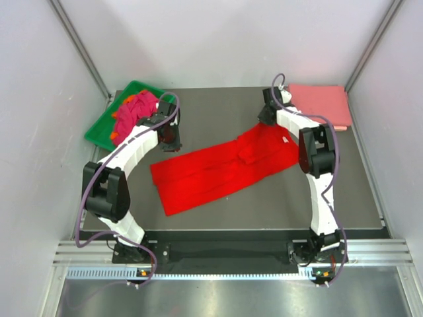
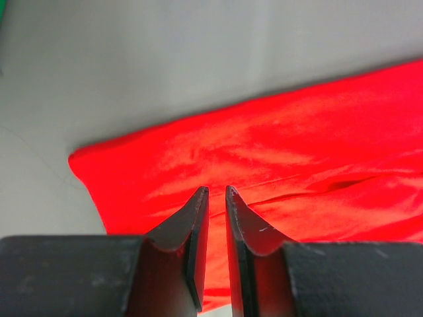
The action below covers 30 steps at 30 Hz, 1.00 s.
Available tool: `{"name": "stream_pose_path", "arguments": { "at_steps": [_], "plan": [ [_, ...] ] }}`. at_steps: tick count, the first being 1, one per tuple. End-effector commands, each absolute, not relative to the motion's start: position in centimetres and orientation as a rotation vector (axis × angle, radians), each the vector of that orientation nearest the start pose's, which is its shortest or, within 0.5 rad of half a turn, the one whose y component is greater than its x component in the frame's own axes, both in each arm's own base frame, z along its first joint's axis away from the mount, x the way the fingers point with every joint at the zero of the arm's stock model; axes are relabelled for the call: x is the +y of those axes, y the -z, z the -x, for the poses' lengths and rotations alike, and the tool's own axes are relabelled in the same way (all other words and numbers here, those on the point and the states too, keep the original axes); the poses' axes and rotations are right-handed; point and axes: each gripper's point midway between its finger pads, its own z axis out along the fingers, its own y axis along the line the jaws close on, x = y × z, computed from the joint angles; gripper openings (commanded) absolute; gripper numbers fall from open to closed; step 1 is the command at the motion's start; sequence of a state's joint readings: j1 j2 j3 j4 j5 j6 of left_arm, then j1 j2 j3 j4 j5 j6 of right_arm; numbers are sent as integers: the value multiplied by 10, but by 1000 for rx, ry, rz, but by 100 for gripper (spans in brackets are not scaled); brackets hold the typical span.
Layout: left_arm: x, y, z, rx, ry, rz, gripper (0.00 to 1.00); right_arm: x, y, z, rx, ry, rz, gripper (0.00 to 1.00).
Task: Fold and stack the t-shirts
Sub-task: Fold the tshirt
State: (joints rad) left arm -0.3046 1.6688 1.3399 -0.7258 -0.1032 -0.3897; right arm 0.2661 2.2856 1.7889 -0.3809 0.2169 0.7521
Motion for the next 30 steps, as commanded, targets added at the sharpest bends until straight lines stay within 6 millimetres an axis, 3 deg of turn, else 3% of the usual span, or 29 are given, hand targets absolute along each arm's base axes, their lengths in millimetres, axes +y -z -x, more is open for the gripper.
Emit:
{"name": "stream_pose_path", "arguments": {
  "at_steps": [1,2,3,4,5,6,7,9,11,12,13,17,20,21,23,24,26,27,29,30],
  "plan": [
    [-115,-143,-378,2552,117,122,22,201,-75,-610,2163,-470,-573,0],
    [-118,-142,-377,2558,132,117,22,211,-90,-621,2122,-515,-552,0],
    [-119,-140,-377,2565,144,119,22,218,-94,-628,2098,-539,-545,0],
    [-125,-135,-372,2586,182,117,22,224,-84,-632,2100,-539,-542,0],
    [-128,-134,-372,2583,208,117,22,229,-99,-643,2056,-561,-539,0],
    [-130,-130,-370,2589,224,116,22,231,-100,-649,2039,-570,-557,0],
    [-133,-121,-363,2613,249,110,22,232,-88,-654,2037,-565,-576,0],
    [-140,-113,-357,2634,284,100,22,235,-101,-669,1956,-609,-592,0],
    [-147,-101,-349,2671,318,90,22,237,-99,-683,1912,-624,-605,0],
    [-150,-95,-344,2692,330,83,22,238,-85,-688,1916,-618,-607,0],
    [-154,-91,-342,2702,341,79,23,240,-101,-696,1869,-632,-604,0],
    [-178,-71,-323,2767,378,7,23,232,-106,-710,1794,-613,-623,0],
    [-192,-60,-314,2796,427,-8,22,223,-115,-713,1774,-609,-611,1],
    [-194,-56,-310,2808,426,-10,22,223,-129,-712,1761,-614,-594,5],
    [-200,-53,-304,2811,427,-23,22,220,-140,-708,1768,-593,-550,21],
    [-198,-48,-298,2822,413,-22,22,218,-168,-705,1739,-601,-537,26],
    [-201,-46,-291,2824,398,-32,22,212,-173,-696,1758,-583,-523,34],
    [-196,-41,-287,2831,356,-33,22,207,-202,-690,1732,-594,-514,35],
    [-196,-40,-281,2833,337,-43,22,200,-206,-677,1778,-575,-511,39],
    [-192,-37,-277,2842,314,-44,22,195,-235,-669,1748,-587,-502,40]
  ]
}}
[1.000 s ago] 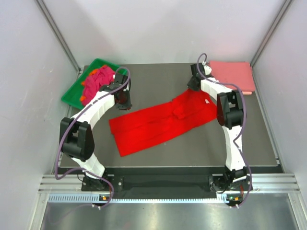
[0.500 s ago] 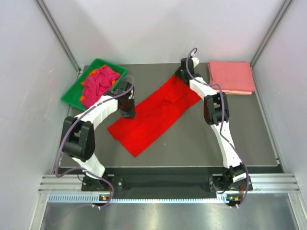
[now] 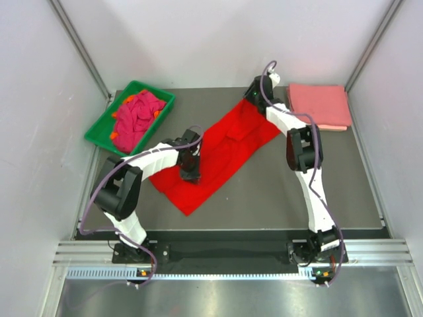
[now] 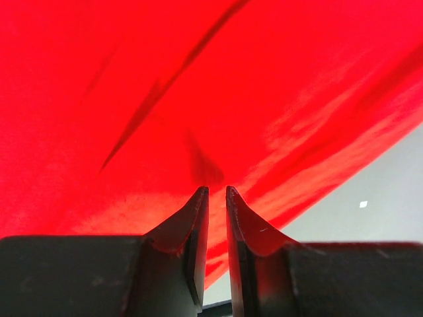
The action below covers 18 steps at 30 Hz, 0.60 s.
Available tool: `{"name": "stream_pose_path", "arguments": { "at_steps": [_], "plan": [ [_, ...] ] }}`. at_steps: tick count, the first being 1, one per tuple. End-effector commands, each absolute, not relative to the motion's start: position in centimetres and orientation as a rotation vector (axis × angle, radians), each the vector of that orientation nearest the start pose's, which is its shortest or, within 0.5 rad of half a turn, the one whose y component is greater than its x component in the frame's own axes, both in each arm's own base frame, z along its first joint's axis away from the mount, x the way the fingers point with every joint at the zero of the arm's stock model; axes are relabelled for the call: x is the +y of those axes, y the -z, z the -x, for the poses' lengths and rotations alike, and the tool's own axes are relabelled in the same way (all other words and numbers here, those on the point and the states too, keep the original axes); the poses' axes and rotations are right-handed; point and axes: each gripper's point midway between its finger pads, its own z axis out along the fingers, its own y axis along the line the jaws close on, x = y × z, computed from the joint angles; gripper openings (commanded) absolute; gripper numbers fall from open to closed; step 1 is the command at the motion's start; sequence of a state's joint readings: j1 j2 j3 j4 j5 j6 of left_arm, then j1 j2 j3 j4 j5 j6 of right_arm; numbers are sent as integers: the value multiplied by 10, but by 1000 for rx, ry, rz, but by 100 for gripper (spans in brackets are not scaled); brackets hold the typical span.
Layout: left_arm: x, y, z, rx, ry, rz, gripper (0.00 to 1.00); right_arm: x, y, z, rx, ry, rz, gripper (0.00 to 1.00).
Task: Fold and stack the t-shirts
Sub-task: Fold the tshirt
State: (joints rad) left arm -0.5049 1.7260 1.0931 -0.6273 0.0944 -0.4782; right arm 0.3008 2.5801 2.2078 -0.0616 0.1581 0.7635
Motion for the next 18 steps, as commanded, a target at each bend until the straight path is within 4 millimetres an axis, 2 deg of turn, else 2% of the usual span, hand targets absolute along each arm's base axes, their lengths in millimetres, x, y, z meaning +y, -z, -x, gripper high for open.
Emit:
{"name": "stream_pose_path", "arguments": {
  "at_steps": [1,2,3,5,6,7,8,9,10,11,12,13,18],
  "plan": [
    [-188,-36,-276,2837,271,-45,22,191,-229,-661,1779,-578,-503,41],
    [-187,-35,-272,2844,249,-57,22,188,-229,-652,1809,-560,-506,43],
    [-182,-33,-271,2841,205,-60,22,181,-247,-642,1800,-555,-512,43],
    [-184,-39,-267,2824,187,-100,22,170,-225,-623,1893,-510,-542,47],
    [-186,-42,-263,2825,187,-126,22,164,-237,-614,1887,-509,-546,47],
    [-192,-47,-258,2815,197,-184,22,157,-214,-603,1942,-476,-564,47],
    [-196,-55,-256,2796,213,-215,23,151,-206,-596,1965,-454,-584,47],
    [-200,-59,-255,2785,219,-246,23,140,-207,-589,1970,-438,-608,46],
    [-200,-62,-250,2785,204,-280,27,132,-189,-580,2008,-405,-633,45],
    [-202,-62,-246,2779,177,-316,28,123,-183,-575,2024,-387,-653,44],
    [-202,-60,-242,2788,169,-337,29,118,-182,-570,2029,-378,-659,44],
    [-203,-58,-236,2799,163,-368,29,112,-168,-563,2058,-346,-672,43],
    [-206,-42,-217,2844,164,-465,36,86,-131,-545,2130,-256,-722,40]
  ]
}}
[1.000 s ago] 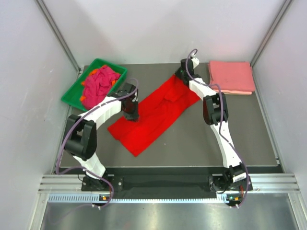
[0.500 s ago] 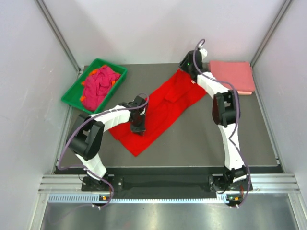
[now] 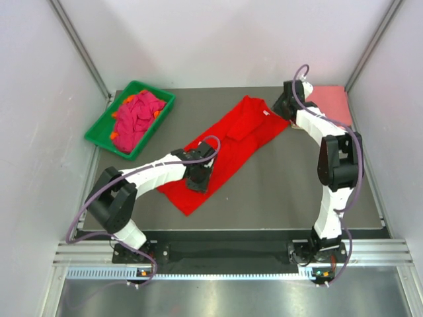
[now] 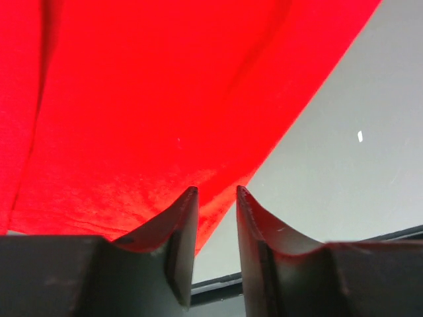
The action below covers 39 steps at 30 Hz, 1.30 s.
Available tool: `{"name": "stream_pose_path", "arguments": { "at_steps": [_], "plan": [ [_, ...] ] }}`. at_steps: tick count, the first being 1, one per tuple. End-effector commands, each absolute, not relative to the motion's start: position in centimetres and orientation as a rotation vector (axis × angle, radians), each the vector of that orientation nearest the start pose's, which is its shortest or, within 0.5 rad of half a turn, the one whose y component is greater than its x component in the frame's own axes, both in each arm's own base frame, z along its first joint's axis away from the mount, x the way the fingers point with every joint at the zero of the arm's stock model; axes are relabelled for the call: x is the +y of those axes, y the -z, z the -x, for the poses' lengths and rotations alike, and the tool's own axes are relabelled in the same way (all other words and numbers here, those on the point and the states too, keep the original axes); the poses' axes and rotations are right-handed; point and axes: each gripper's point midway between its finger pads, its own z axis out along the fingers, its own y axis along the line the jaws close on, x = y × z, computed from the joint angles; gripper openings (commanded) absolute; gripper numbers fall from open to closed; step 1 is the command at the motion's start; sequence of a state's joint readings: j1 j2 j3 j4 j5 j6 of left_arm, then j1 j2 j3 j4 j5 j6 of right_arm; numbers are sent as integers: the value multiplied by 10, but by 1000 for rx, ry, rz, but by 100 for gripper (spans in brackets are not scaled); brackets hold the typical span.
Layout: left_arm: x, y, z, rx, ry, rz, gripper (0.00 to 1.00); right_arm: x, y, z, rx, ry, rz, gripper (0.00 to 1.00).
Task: Fold and stack the t-shirts
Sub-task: Fold the tshirt
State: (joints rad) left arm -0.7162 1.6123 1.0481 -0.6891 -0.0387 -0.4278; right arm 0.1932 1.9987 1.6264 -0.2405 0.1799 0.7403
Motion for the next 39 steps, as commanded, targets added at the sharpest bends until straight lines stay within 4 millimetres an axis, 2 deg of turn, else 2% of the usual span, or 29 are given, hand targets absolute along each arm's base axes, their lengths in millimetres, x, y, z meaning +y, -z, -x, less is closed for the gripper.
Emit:
{"name": "stream_pose_path", "arguments": {
  "at_steps": [1,9,13,19,22,25,26,27,29,30,31,35,39],
  "plan": [
    [-207,-39,-214,2849,161,-484,36,84,-127,-544,2137,-248,-721,40],
    [-207,-19,-201,2891,62,-572,38,66,-83,-534,2211,-152,-742,38],
    [-203,-8,-195,2920,14,-588,39,57,-69,-531,2230,-97,-753,38],
    [-191,-2,-198,2912,-99,-579,38,50,-51,-533,2249,-78,-759,38],
    [-189,0,-197,2916,-123,-590,33,47,-41,-536,2265,-59,-754,37],
    [-186,4,-192,2933,-149,-601,21,43,-35,-539,2267,-40,-756,35],
    [-185,4,-192,2939,-159,-601,14,43,-30,-540,2271,-36,-755,34],
    [-185,5,-190,2944,-165,-606,10,42,-33,-545,2261,-38,-754,32],
    [-185,5,-187,2948,-182,-615,0,41,-32,-550,2258,-33,-743,19],
    [-187,4,-186,2947,-176,-612,0,44,-31,-556,2254,-38,-734,13],
    [-193,2,-182,2947,-147,-623,0,44,-32,-558,2258,-41,-726,2],
    [-216,-6,-172,2962,-31,-622,0,46,-35,-573,2243,-50,-712,0],
    [-236,-10,-161,2982,49,-573,0,57,-54,-598,2184,-134,-682,0]
  ]
}}
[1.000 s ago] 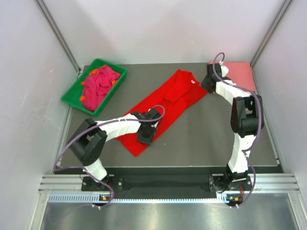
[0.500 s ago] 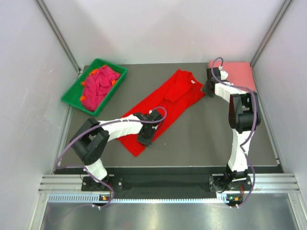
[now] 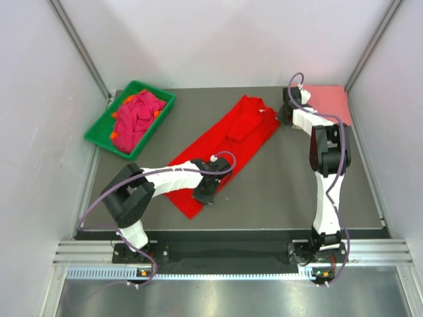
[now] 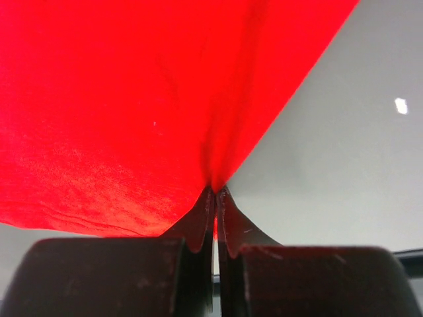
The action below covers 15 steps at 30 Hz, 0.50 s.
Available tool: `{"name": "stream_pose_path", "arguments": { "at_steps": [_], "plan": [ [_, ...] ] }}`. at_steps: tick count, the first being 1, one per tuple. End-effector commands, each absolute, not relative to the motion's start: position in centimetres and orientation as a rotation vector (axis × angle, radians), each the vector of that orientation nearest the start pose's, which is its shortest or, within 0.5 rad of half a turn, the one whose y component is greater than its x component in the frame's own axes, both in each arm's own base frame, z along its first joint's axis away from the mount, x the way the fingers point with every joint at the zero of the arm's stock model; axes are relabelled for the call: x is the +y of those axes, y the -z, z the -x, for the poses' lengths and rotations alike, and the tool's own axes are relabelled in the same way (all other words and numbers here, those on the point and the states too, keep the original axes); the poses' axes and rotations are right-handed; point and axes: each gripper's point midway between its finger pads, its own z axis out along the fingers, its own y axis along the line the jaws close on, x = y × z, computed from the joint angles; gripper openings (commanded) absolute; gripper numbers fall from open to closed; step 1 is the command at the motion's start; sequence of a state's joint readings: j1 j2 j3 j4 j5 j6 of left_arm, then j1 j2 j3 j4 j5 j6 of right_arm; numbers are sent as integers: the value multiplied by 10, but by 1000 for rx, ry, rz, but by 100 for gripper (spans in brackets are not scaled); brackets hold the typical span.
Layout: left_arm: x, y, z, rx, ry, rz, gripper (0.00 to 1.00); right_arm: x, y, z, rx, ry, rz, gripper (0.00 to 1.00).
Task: Fold and stack the t-shirts
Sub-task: Fold the tshirt
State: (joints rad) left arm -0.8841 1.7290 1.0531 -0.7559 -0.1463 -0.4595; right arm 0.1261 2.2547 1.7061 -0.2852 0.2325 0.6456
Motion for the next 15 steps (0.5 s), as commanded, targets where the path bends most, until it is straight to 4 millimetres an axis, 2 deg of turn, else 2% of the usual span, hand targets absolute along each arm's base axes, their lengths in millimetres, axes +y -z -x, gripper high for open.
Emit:
{"name": "stream_pose_path", "arguments": {
  "at_steps": [1,3,5,6,9,13,14,15],
  "plan": [
    [-239,-9,-159,2992,57,-569,0,58,-55,-603,2177,-141,-678,0],
    [-251,-10,-156,3010,102,-546,0,58,-60,-615,2161,-140,-671,0],
    [-263,-8,-154,3029,157,-528,0,54,-50,-621,2175,-116,-666,0],
    [-270,-9,-152,3049,198,-501,0,54,-62,-631,2145,-124,-659,0],
    [-293,-5,-150,3072,288,-479,0,50,-67,-650,2113,-132,-643,0],
    [-316,3,-148,3099,322,-462,0,42,-79,-673,2068,-141,-608,0],
    [-322,2,-150,3097,338,-449,0,38,-75,-677,2068,-138,-611,0],
    [-327,4,-151,3104,347,-419,0,35,-86,-683,2043,-144,-604,0]
  ]
}}
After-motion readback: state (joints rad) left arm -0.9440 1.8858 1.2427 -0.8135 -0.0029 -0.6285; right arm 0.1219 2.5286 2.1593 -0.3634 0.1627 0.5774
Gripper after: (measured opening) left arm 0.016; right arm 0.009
